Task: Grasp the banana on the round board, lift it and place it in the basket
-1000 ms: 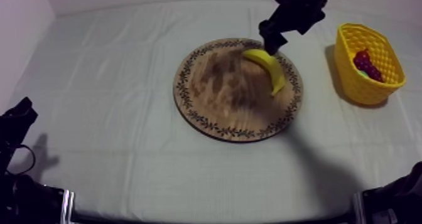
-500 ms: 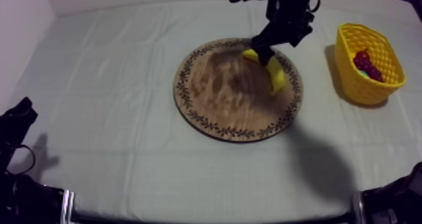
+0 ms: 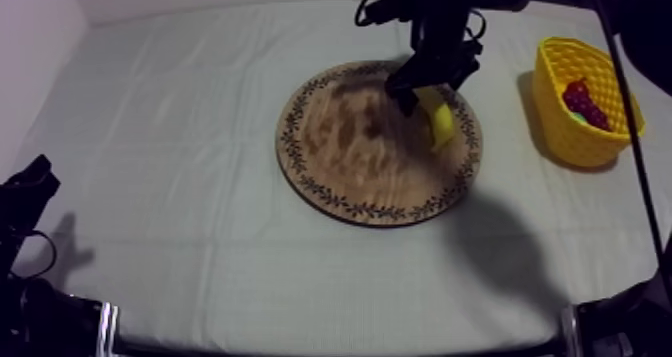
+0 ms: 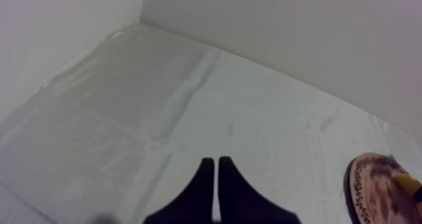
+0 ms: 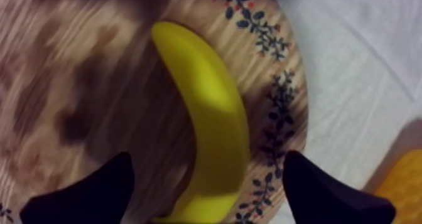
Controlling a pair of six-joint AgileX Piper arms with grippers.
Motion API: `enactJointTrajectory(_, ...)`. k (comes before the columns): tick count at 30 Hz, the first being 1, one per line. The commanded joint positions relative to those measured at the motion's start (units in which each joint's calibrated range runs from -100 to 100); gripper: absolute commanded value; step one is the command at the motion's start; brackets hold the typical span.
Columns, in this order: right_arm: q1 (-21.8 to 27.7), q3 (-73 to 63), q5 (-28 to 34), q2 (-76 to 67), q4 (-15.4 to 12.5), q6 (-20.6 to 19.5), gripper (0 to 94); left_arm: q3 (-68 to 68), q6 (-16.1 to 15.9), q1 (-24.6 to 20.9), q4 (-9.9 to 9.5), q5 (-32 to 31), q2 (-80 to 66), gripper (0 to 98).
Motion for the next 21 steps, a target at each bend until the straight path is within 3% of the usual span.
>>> enactJointTrajectory(1,0.02,-0.43,-0.12,1.01,0.1,-0.11,74.4,0.03,0.0,-0.02,-0.01,-0.01,0.02,0.1)
enactJointTrajectory(8,0.35,-1.5,-1.08,3.23,0.75,-0.47,65.5,0.03,0.0,-0.02,-0.01,-0.01,0.02,0.1)
enactJointTrajectory(21,0.4,-1.54,-1.94,4.15,1.39,-0.25,27.7,0.03,0.0,-0.02,-0.01,-0.01,0.02,0.1)
